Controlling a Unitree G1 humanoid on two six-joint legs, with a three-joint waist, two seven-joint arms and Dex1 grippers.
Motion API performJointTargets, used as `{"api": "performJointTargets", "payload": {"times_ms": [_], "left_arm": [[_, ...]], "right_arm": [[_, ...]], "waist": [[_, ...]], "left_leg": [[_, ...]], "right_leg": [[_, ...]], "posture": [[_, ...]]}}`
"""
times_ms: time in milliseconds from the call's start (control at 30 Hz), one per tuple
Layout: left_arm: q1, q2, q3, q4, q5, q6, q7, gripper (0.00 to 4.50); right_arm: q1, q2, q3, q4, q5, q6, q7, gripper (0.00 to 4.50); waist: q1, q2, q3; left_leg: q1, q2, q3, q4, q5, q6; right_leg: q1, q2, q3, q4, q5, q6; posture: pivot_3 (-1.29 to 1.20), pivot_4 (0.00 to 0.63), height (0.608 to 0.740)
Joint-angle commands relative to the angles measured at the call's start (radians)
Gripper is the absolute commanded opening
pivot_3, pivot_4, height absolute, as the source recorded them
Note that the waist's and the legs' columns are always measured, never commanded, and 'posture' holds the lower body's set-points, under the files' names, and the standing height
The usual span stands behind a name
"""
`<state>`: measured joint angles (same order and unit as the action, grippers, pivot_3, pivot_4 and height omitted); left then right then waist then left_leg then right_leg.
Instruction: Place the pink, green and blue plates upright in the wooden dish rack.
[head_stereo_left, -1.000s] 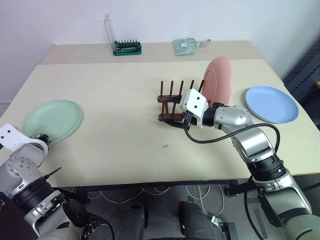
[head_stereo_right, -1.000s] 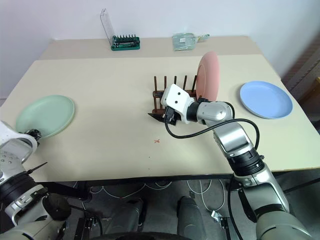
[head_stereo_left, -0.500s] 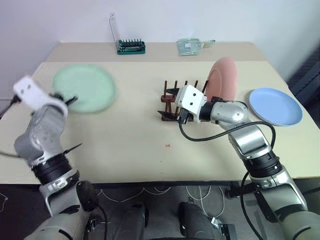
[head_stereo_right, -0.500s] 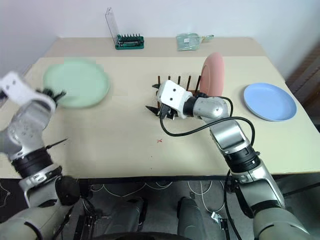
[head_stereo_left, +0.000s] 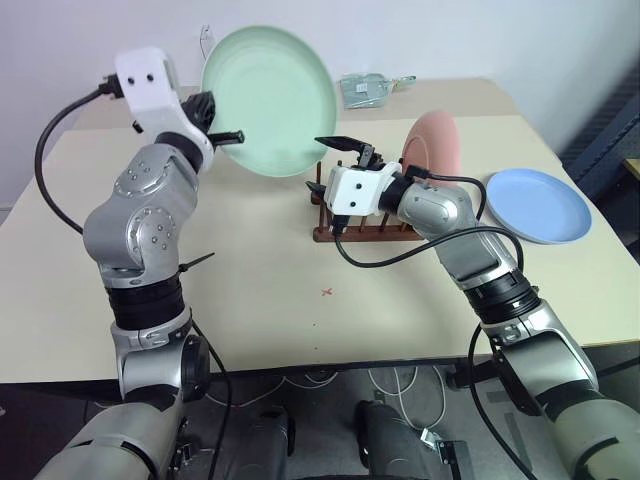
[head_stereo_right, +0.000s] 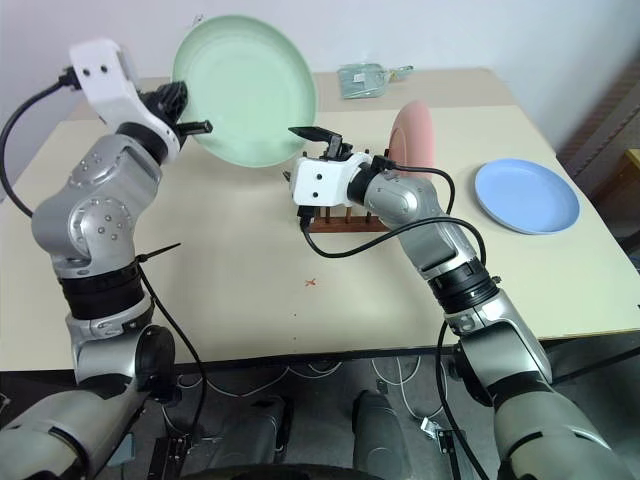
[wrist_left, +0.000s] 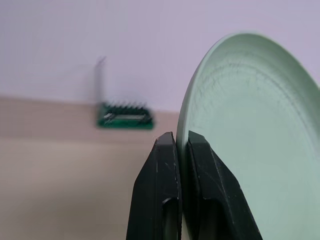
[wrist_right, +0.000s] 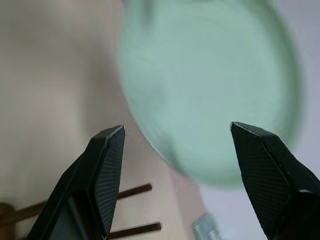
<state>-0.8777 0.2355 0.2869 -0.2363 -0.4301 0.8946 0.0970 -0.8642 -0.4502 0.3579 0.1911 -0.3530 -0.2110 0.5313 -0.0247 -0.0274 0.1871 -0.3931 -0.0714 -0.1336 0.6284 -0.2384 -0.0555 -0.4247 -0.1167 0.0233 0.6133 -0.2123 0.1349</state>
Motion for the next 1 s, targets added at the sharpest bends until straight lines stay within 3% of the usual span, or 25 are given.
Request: {"api": "performJointTargets", "payload": {"times_ms": [33,233,333,500,533,633,833,1000], "left_arm": [[-0.036,-0.029,-0.005,-0.049,-0.036,0.023,0.002,0.05],[-0.025,-0.045,-0.04,-0.088,-0.059,0.064,-0.026,0.05],[-0.024,-0.05,-0.039,-0.095,-0.059,0.069,-0.024,0.0],[-0.023,-0.055,-0.018,-0.078,-0.06,0.07,-0.022,0.0],[-0.022,-0.06,-0.014,-0.08,-0.065,0.066,-0.023,0.0],[-0.023,-0.082,0.026,-0.081,-0.083,0.026,-0.019,1.0],[-0.027,-0.004,0.106,-0.029,-0.04,-0.108,-0.018,3.94],[0.051,0.112,0.148,0.039,-0.018,-0.178,-0.074,3.94]], "right_arm": [[-0.021,0.003,0.004,0.016,-0.04,-0.049,-0.025,3.44],[-0.04,0.009,0.0,0.066,-0.101,-0.065,-0.079,3.44],[-0.038,0.009,-0.002,0.066,-0.103,-0.071,-0.078,2.61],[-0.029,0.006,-0.004,0.058,-0.111,-0.074,-0.081,0.2],[-0.027,0.006,-0.005,0.055,-0.114,-0.075,-0.084,0.04],[-0.026,0.006,-0.011,0.051,-0.127,-0.076,-0.099,0.0],[-0.017,0.011,-0.056,0.02,-0.065,-0.057,-0.094,0.0],[0.032,0.045,-0.188,-0.124,0.183,0.094,-0.012,0.0]], "waist": [[0.001,0.0,0.0],[0.004,0.0,0.0],[0.004,0.0,0.0],[0.003,0.0,0.0],[0.004,0.0,0.0],[0.005,0.0,0.0],[0.001,0.0,0.0],[0.003,0.001,0.0]], "left_leg": [[0.0,0.0,0.0,0.0,0.0,0.0],[0.0,0.0,0.0,0.0,0.0,0.0],[0.0,0.0,0.0,0.0,0.0,0.0],[0.0,0.0,0.0,0.0,0.0,0.0],[0.0,0.0,0.0,0.0,0.0,0.0],[0.0,0.0,0.0,0.0,0.0,0.0],[0.0,0.0,0.001,0.0,0.0,0.0],[0.001,0.0,0.001,0.0,0.0,0.0]], "right_leg": [[0.0,0.0,0.0,0.0,0.0,0.0],[0.0,0.0,0.0,0.0,0.0,0.0],[0.0,0.0,0.001,0.0,0.0,0.0],[0.0,0.0,0.001,0.0,0.0,0.0],[0.0,0.0,0.001,0.0,0.0,0.0],[0.0,0.0,0.001,0.0,0.0,0.0],[0.0,0.0,0.001,0.0,0.0,0.0],[0.0,0.001,0.001,0.0,0.0,0.0]], "posture": [[0.0,0.15,0.74],[0.0,0.15,0.74],[0.0,0.15,0.74],[0.0,0.15,0.74],[0.0,0.15,0.74],[0.0,0.15,0.74],[0.0,0.15,0.74],[0.0,0.15,0.74]]}}
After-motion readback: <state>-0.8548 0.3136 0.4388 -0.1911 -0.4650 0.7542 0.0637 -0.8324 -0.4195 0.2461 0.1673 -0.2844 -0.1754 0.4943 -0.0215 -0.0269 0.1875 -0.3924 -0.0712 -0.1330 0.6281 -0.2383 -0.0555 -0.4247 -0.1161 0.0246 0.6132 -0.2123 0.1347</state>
